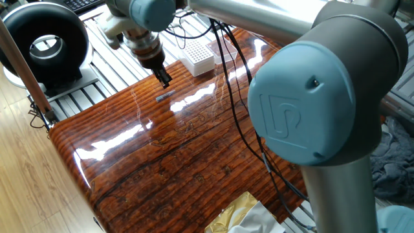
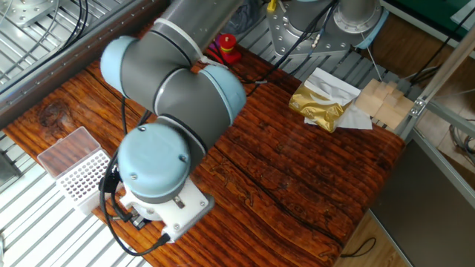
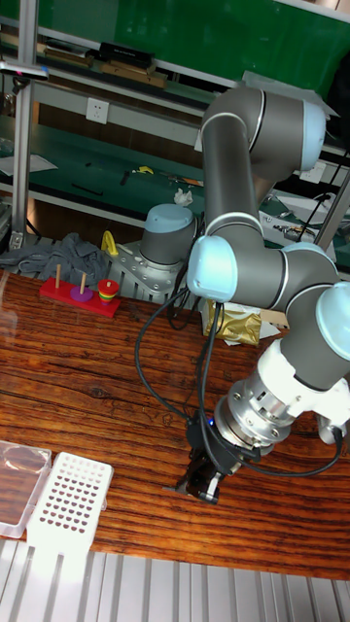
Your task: Insert a medium pipette tip into the holder for medium pipette tips
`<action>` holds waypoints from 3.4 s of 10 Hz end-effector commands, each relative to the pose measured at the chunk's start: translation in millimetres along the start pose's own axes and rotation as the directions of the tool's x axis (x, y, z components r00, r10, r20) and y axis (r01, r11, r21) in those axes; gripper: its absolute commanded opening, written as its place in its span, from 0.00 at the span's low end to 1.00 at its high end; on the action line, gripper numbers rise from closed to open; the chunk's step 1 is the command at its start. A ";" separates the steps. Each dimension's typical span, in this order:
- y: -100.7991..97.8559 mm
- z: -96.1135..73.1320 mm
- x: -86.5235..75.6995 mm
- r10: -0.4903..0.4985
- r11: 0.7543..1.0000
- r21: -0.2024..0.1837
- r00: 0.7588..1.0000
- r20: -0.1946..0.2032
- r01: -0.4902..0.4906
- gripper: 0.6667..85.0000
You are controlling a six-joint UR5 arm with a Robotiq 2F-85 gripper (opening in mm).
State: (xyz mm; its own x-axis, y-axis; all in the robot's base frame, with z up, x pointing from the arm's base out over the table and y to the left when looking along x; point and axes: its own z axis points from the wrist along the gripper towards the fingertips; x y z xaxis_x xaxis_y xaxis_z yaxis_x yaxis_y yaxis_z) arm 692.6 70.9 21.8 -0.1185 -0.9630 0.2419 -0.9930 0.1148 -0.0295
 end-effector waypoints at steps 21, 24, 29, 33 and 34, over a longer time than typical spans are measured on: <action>14.8 2.3 -38.3 0.039 0.998 -0.053 0.996 0.082 -0.035 0.62; 17.9 2.7 -45.3 0.056 0.997 -0.055 0.994 0.092 -0.051 0.61; 21.3 8.6 -32.9 0.066 0.998 -0.015 0.998 -0.020 -0.066 0.57; 19.2 5.9 -16.7 0.046 0.999 -0.001 0.995 -0.085 -0.047 0.57; 17.6 6.3 -11.2 0.022 1.000 0.001 0.994 -0.108 -0.022 0.57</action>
State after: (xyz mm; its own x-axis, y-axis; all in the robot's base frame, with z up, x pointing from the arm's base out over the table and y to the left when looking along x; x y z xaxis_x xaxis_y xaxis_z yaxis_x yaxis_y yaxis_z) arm 676.3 91.2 9.3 -0.1601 -0.9385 0.3059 -0.9870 0.1565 -0.0362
